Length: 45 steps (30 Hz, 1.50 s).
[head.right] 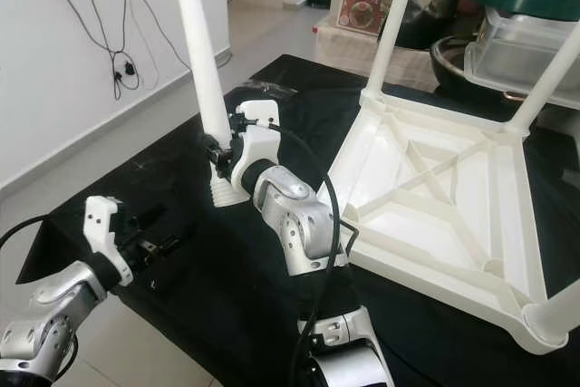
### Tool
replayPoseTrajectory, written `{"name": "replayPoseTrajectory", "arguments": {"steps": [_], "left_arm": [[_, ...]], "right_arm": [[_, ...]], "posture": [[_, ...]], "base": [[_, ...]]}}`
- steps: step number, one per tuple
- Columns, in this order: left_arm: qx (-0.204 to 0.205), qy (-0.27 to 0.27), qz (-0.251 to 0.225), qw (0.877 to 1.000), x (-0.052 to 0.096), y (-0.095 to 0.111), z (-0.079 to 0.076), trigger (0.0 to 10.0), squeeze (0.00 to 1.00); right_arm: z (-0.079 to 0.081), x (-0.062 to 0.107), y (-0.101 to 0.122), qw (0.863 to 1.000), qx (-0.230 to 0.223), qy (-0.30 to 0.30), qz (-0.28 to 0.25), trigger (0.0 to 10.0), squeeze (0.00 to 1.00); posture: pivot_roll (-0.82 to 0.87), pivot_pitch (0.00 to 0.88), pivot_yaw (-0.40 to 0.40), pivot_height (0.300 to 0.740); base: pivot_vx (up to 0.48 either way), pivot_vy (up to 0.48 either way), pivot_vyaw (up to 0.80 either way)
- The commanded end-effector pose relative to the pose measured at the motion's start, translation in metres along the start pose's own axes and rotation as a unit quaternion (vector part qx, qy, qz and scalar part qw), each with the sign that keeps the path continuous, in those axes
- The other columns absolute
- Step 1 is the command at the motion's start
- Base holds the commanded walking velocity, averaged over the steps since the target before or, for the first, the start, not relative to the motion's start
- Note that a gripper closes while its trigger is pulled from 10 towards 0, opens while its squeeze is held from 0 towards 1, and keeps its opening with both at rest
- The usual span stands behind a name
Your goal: Building children table
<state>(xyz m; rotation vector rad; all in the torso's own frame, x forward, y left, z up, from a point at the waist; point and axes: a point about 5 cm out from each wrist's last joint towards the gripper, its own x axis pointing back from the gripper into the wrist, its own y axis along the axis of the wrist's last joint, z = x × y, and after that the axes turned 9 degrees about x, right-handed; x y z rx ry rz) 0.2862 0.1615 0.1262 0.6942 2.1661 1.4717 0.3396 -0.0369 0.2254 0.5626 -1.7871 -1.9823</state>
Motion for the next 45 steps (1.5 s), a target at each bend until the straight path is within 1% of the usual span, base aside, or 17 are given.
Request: {"name": "replayPoseTrajectory", "arguments": {"steps": [1,3,7,8,10,15,17,20,25,27,29,35,36,39,40,42,45], "left_arm": [[0.018,-0.027,0.022,0.999,-0.005,-0.006,-0.007,10.0,0.00],[0.024,-0.041,0.027,0.999,-0.009,-0.006,-0.011,10.0,0.00],[0.040,-0.072,0.016,0.996,-0.018,0.004,-0.020,10.0,0.00],[0.040,-0.072,0.016,0.996,-0.018,0.004,-0.020,10.0,0.00],[0.051,-0.080,0.007,0.995,-0.020,0.008,-0.022,10.0,0.00],[0.060,-0.083,0.001,0.995,-0.021,0.011,-0.023,10.0,0.00],[0.074,-0.094,-0.006,0.993,-0.023,0.015,-0.025,10.0,0.00],[0.089,-0.104,-0.016,0.990,-0.025,0.020,-0.026,10.0,0.00],[0.098,-0.103,-0.025,0.990,-0.027,0.023,-0.025,10.0,0.00],[0.117,-0.107,-0.040,0.987,-0.030,0.030,-0.025,10.0,0.00],[0.123,-0.112,-0.042,0.985,-0.031,0.032,-0.027,10.0,0.00],[0.122,-0.114,-0.040,0.985,-0.032,0.032,-0.028,10.0,0.00],[0.112,-0.104,-0.043,0.987,-0.032,0.033,-0.026,10.0,0.00],[0.112,-0.096,-0.051,0.988,-0.031,0.034,-0.024,10.0,0.00],[0.112,-0.080,-0.064,0.988,-0.029,0.036,-0.019,0.0,0.00],[0.112,-0.080,-0.064,0.988,-0.029,0.036,-0.019,0.0,0.00],[0.107,-0.060,-0.077,0.989,-0.026,0.039,-0.012,0.0,0.00]], "right_arm": [[0.028,-0.009,0.001,0.998,-0.050,0.024,-0.020,0.0,0.00],[0.030,-0.010,0.003,0.998,-0.052,0.027,-0.025,0.0,0.00],[0.044,-0.012,0.008,0.996,-0.051,0.056,-0.040,0.0,0.00],[0.044,-0.012,0.008,0.996,-0.051,0.056,-0.040,0.0,0.00],[0.051,-0.012,0.008,0.996,-0.046,0.069,-0.041,0.0,0.00],[0.056,-0.011,0.007,0.995,-0.045,0.082,-0.042,0.0,0.00],[0.065,-0.009,0.007,0.993,-0.043,0.106,-0.042,0.0,0.00],[0.070,-0.007,0.004,0.991,-0.040,0.125,-0.040,0.0,0.00],[0.072,-0.007,0.003,0.990,-0.039,0.131,-0.039,0.0,0.00],[0.076,-0.005,0.003,0.988,-0.033,0.145,-0.045,0.0,0.00],[0.079,-0.005,0.003,0.987,-0.030,0.152,-0.046,0.0,0.00],[0.082,-0.004,0.001,0.986,-0.027,0.160,-0.046,0.0,0.00],[0.083,-0.004,0.001,0.985,-0.027,0.161,-0.046,0.0,0.00],[0.082,-0.004,0.001,0.986,-0.027,0.160,-0.047,0.0,0.00],[0.080,-0.004,0.001,0.986,-0.027,0.156,-0.047,0.0,0.00],[0.080,-0.004,0.001,0.986,-0.027,0.156,-0.047,0.0,0.00],[0.074,-0.004,0.000,0.988,-0.027,0.146,-0.047,0.0,0.00]], "posture": [[0.06,0.000,-0.034,0.740],[0.06,0.000,-0.031,0.740],[0.06,0.000,-0.029,0.740],[0.06,0.000,-0.029,0.740],[0.06,0.000,-0.029,0.740],[0.06,0.000,-0.030,0.740],[0.06,0.000,-0.029,0.740],[0.06,0.000,-0.029,0.740],[0.06,0.000,-0.028,0.740],[0.06,0.000,-0.030,0.740],[0.07,0.000,-0.032,0.740],[0.07,0.000,-0.031,0.740],[0.07,0.000,-0.029,0.740],[0.07,0.000,-0.025,0.740],[0.07,0.000,-0.023,0.740],[0.07,0.000,-0.023,0.740],[0.07,0.000,-0.020,0.740]], "base": [[0.000,0.000,0.00],[0.000,0.000,0.00],[0.000,0.000,0.00],[0.000,0.000,0.00],[0.000,0.000,0.00],[0.000,0.000,0.00],[0.000,0.000,0.00],[0.000,0.000,0.00],[0.000,0.000,0.00],[0.000,0.000,0.00],[0.000,0.000,0.00],[0.000,0.000,0.00],[0.000,0.000,0.00],[0.000,0.000,0.00],[0.000,0.000,0.00],[0.000,0.000,0.00],[0.000,0.000,0.00]]}}
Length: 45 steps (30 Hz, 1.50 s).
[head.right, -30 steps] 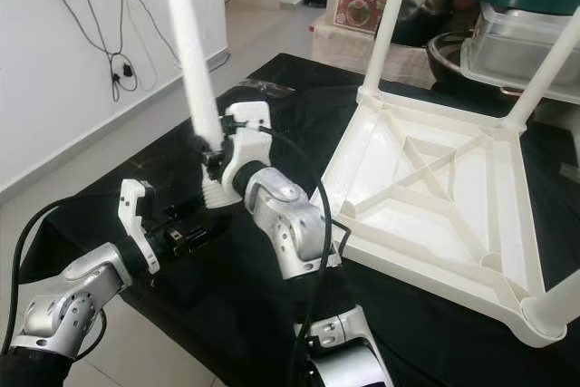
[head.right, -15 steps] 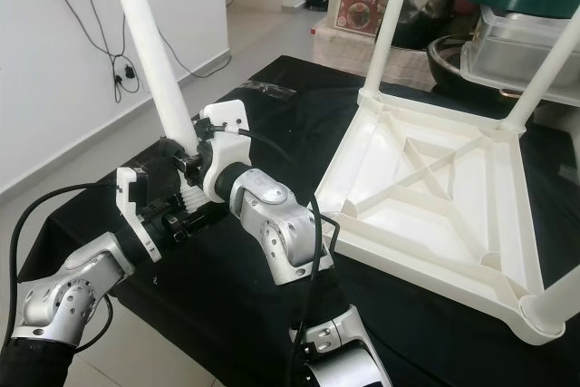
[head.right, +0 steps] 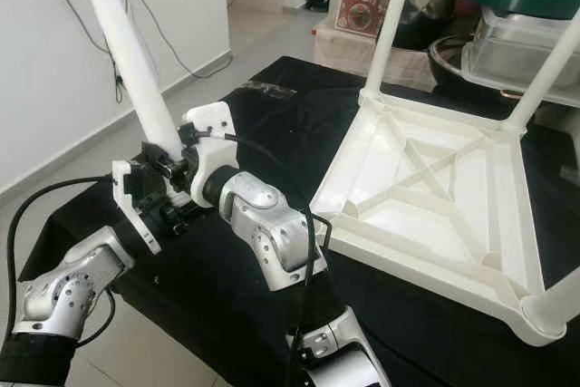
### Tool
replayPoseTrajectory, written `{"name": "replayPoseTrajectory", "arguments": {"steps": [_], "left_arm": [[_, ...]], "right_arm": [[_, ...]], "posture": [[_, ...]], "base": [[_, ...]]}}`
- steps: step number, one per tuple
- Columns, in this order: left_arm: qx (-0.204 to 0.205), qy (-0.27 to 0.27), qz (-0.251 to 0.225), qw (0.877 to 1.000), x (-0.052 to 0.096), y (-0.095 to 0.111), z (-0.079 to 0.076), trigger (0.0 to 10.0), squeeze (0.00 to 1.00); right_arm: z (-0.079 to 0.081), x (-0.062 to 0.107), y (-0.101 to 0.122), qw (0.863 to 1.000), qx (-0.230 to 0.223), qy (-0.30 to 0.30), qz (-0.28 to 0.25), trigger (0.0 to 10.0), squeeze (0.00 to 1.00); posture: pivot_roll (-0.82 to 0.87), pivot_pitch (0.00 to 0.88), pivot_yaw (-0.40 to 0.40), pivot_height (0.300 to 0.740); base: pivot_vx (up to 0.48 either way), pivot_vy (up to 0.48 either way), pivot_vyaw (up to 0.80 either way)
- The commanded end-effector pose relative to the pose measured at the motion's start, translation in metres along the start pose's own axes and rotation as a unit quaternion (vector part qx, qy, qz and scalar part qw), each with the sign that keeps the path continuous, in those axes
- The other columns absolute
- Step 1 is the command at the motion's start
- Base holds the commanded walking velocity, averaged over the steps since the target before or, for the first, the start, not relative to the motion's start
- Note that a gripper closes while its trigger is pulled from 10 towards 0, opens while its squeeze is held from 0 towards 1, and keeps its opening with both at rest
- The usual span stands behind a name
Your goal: Building children table
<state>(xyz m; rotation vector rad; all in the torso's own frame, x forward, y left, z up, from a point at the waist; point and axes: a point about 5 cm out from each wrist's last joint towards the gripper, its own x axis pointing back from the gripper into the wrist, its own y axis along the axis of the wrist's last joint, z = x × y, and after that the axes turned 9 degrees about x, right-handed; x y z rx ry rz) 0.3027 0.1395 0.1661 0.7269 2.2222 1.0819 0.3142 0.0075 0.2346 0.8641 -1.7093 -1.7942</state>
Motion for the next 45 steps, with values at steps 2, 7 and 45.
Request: {"name": "replayPoseTrajectory", "arguments": {"steps": [2,7,45], "left_arm": [[-0.016,0.025,-0.024,0.999,0.004,0.008,0.007,0.0,0.00],[-0.058,0.051,-0.010,0.997,0.005,0.011,0.008,0.0,0.00],[-0.332,0.076,0.184,0.922,0.039,-0.020,0.009,10.0,0.00]], "right_arm": [[0.020,-0.005,-0.003,0.998,-0.063,0.013,-0.025,0.0,0.00],[0.014,-0.003,-0.005,0.998,-0.064,0.003,-0.023,0.0,0.00],[0.036,-0.017,-0.004,0.953,-0.298,0.055,0.025,10.0,0.00]], "posture": [[0.07,0.000,-0.021,0.740],[0.07,0.000,-0.025,0.740],[0.08,0.000,-0.029,0.740]], "base": [[0.000,0.000,0.00],[0.000,0.000,0.00],[0.000,0.000,0.00]]}}
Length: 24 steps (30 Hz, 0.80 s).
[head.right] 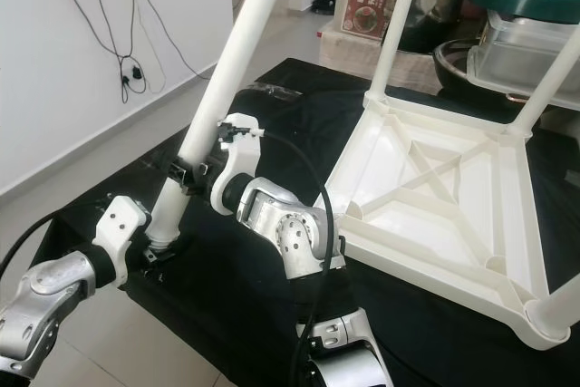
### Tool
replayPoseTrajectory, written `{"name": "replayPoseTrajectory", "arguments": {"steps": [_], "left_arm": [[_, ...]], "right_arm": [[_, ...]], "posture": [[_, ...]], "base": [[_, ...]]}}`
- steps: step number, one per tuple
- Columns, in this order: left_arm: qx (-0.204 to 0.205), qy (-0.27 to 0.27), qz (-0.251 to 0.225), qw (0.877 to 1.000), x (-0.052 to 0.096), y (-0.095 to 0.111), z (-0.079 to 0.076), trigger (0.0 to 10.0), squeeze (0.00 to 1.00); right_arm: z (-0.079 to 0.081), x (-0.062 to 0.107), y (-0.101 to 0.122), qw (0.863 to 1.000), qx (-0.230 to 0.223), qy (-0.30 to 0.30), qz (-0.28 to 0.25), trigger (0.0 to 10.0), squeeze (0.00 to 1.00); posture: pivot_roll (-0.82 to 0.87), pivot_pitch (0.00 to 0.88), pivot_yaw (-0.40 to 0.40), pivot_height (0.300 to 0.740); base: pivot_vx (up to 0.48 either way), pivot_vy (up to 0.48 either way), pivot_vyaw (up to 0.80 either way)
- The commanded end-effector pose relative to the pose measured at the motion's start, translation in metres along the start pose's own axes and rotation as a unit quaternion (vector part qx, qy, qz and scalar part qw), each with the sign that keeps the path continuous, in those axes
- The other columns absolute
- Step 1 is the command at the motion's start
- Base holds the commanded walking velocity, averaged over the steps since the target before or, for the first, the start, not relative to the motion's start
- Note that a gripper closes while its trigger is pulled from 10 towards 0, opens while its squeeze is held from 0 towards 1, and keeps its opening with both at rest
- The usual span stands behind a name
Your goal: Building children table
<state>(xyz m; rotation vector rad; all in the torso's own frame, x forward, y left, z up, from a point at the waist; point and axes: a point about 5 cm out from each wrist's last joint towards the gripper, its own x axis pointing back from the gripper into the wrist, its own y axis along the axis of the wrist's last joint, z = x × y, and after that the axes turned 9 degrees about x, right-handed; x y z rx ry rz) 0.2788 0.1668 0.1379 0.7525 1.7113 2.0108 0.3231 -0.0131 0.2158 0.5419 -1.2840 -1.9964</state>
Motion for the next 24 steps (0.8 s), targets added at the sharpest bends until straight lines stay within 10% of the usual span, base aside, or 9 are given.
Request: {"name": "replayPoseTrajectory", "arguments": {"steps": [1,2,3,5,6,21,22,24], "left_arm": [[-0.009,-0.017,-0.001,1.000,-0.003,-0.001,-0.006,10.0,0.00],[-0.008,-0.022,-0.003,1.000,-0.006,-0.001,-0.009,10.0,0.00],[-0.006,-0.025,-0.005,1.000,-0.008,0.000,-0.011,10.0,0.00],[-0.006,-0.025,-0.005,1.000,-0.008,0.000,-0.011,10.0,0.00],[-0.004,-0.027,-0.008,1.000,-0.010,0.001,-0.012,10.0,0.00],[-0.004,-0.017,-0.011,1.000,-0.011,-0.003,-0.010,10.0,0.06],[-0.001,-0.013,-0.013,1.000,-0.010,-0.003,-0.008,10.0,1.00],[0.001,-0.011,-0.016,1.000,-0.010,-0.002,-0.007,10.0,1.00]], "right_arm": [[0.058,-0.026,-0.008,0.993,-0.083,0.080,-0.015,10.0,0.00],[0.059,-0.027,-0.007,0.994,-0.080,0.075,-0.022,8.8,0.00],[0.059,-0.027,-0.007,0.994,-0.076,0.071,-0.028,4.2,0.00],[0.059,-0.027,-0.007,0.994,-0.076,0.071,-0.028,4.2,0.00],[0.058,-0.027,-0.006,0.995,-0.071,0.064,-0.034,0.0,0.00],[0.055,-0.020,0.007,0.992,-0.088,0.048,-0.074,0.0,0.00],[0.053,-0.019,0.009,0.992,-0.088,0.042,-0.078,0.0,0.00],[0.051,-0.018,0.010,0.992,-0.087,0.037,-0.081,0.0,0.00]], "posture": [[0.08,0.000,-0.029,0.740],[0.08,0.000,-0.029,0.740],[0.08,0.000,-0.030,0.740],[0.08,0.000,-0.030,0.740],[0.08,0.000,-0.031,0.740],[0.08,0.000,-0.030,0.740],[0.08,0.000,-0.027,0.740],[0.08,0.000,-0.027,0.740]], "base": [[0.000,0.000,0.00],[0.000,0.000,0.00],[0.000,0.000,0.00],[0.000,0.000,0.00],[0.000,0.000,0.00],[0.000,0.000,0.00],[0.000,0.000,0.00],[0.000,0.000,0.00]]}}
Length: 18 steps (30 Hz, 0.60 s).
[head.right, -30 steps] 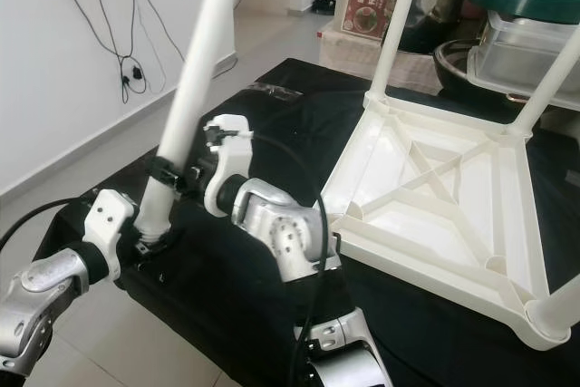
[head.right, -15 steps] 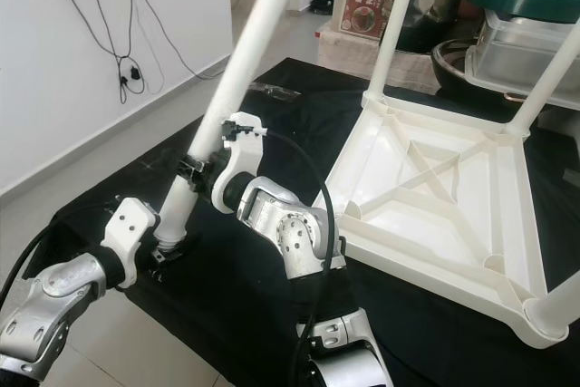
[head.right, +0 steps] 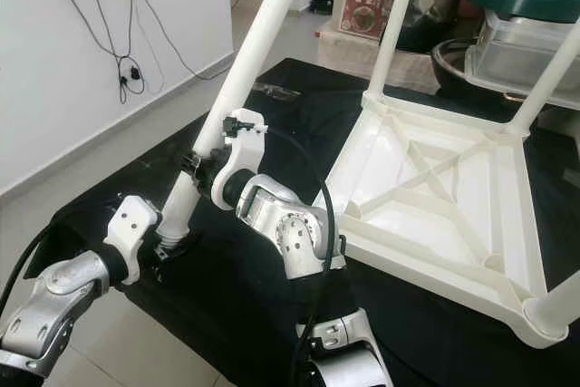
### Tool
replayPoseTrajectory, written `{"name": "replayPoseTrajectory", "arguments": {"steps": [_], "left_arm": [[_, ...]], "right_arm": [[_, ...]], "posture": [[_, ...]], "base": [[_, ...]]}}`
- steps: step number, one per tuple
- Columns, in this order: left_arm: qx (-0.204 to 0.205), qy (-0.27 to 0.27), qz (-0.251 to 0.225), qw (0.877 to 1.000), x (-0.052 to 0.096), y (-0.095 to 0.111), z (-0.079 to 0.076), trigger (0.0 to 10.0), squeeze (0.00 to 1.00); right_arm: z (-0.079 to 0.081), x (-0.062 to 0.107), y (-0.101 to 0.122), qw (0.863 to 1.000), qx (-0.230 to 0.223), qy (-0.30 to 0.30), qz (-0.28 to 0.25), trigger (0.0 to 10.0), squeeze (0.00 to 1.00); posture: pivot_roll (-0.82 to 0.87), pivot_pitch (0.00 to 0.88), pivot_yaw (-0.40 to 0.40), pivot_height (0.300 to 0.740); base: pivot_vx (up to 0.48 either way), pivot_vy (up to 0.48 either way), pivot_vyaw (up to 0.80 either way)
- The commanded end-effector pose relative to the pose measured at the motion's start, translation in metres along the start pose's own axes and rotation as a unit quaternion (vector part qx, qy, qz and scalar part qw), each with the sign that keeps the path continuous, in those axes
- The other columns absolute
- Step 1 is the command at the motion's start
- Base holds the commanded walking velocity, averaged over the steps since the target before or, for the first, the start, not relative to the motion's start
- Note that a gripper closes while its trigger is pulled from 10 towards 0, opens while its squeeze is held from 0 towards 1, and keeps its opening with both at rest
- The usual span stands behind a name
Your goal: Building children table
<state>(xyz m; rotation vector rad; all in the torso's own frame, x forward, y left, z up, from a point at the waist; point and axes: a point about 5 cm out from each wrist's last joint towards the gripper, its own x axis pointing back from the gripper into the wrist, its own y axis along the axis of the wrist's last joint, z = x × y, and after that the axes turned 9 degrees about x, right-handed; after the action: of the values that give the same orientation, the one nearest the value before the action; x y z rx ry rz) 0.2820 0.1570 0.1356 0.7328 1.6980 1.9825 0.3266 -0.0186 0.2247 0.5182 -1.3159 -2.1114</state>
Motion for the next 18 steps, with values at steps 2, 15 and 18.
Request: {"name": "replayPoseTrajectory", "arguments": {"steps": [2,15,18], "left_arm": [[0.003,0.000,-0.003,1.000,-0.001,-0.001,0.000,10.0,1.00],[0.009,0.064,-0.020,0.998,0.027,0.009,0.021,10.0,1.00],[0.007,0.087,-0.017,0.996,0.036,0.007,0.025,10.0,0.00]], "right_arm": [[0.052,-0.016,-0.002,0.993,-0.083,0.069,-0.042,0.0,0.00],[0.003,-0.009,0.037,0.995,-0.003,-0.021,-0.101,0.0,0.00],[-0.012,-0.008,0.047,0.992,0.028,-0.053,-0.110,0.0,0.00]], "posture": [[0.08,0.000,-0.026,0.740],[0.10,0.000,-0.025,0.740],[0.11,0.000,-0.028,0.740]], "base": [[0.000,0.000,0.00],[0.000,0.000,0.00],[0.000,0.000,0.00]]}}
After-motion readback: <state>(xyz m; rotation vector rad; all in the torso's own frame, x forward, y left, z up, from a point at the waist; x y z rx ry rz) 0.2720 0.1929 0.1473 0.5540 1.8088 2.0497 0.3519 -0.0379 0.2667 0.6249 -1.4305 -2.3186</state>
